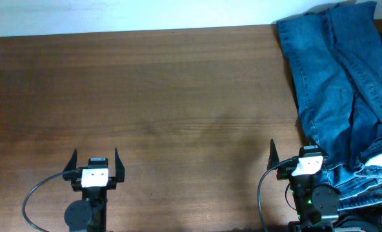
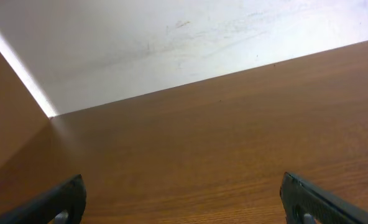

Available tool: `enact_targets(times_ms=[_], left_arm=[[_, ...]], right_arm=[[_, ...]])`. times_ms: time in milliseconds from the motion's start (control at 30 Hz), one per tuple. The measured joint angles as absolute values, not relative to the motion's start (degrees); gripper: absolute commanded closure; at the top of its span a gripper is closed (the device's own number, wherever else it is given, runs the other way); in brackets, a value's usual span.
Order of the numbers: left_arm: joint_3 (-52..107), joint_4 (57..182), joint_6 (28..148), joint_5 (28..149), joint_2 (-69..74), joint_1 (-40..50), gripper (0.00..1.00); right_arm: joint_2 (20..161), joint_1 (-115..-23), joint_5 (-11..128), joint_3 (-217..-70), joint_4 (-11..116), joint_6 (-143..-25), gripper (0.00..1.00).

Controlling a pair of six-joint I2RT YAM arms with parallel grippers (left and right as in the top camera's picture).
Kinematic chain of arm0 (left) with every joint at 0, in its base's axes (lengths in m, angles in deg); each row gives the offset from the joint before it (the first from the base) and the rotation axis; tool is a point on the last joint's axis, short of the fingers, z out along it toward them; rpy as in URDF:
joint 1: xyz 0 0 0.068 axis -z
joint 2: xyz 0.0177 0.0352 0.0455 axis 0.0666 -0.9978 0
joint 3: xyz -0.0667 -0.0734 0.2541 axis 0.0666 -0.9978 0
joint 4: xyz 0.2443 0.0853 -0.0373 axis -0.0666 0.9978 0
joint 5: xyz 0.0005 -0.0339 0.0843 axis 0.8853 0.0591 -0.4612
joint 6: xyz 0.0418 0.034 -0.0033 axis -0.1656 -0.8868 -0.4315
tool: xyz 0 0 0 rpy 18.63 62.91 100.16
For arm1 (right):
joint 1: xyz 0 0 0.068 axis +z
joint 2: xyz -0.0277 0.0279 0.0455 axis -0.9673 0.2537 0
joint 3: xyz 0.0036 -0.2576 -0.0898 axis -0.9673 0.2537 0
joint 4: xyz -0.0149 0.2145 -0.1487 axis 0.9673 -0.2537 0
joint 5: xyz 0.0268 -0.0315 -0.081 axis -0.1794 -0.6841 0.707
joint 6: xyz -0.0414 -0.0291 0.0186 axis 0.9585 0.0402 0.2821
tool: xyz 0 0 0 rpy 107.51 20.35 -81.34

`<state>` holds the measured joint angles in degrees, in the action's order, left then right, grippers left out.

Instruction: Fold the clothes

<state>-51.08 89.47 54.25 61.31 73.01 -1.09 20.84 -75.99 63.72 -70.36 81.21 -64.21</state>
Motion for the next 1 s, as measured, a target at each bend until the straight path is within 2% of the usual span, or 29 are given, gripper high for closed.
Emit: enact_targets(times_ms=[133, 300, 567, 733, 1000], left_arm=[[-51.05, 89.51, 58.88, 61.29, 73.01, -1.09, 0.00], [-48.93, 91.92, 64.06, 61.29, 72.95, -1.09, 0.01], [-39.10, 99.61, 66.73, 61.31, 69.52, -1.09, 0.01], [-32.13, 102.08, 67.12, 61.31, 62.06, -1.09, 0.00], [-17.37, 108.22, 67.36, 64.63, 42.59, -1.09, 0.01]], right_arm=[[20.89, -75.99, 65.25, -70.64, 80.35, -64.23, 0.01], [22.94, -75.99, 68.38, -74.40, 73.25, -64.40, 0.01], [33.94, -75.99, 73.52, -87.05, 63.24, -68.38, 0.01], [44.51, -75.99, 74.67, -97.87, 55.46, -68.97, 0.01], [59.53, -75.99, 74.76, -117.02, 39.85, -69.04, 0.01]])
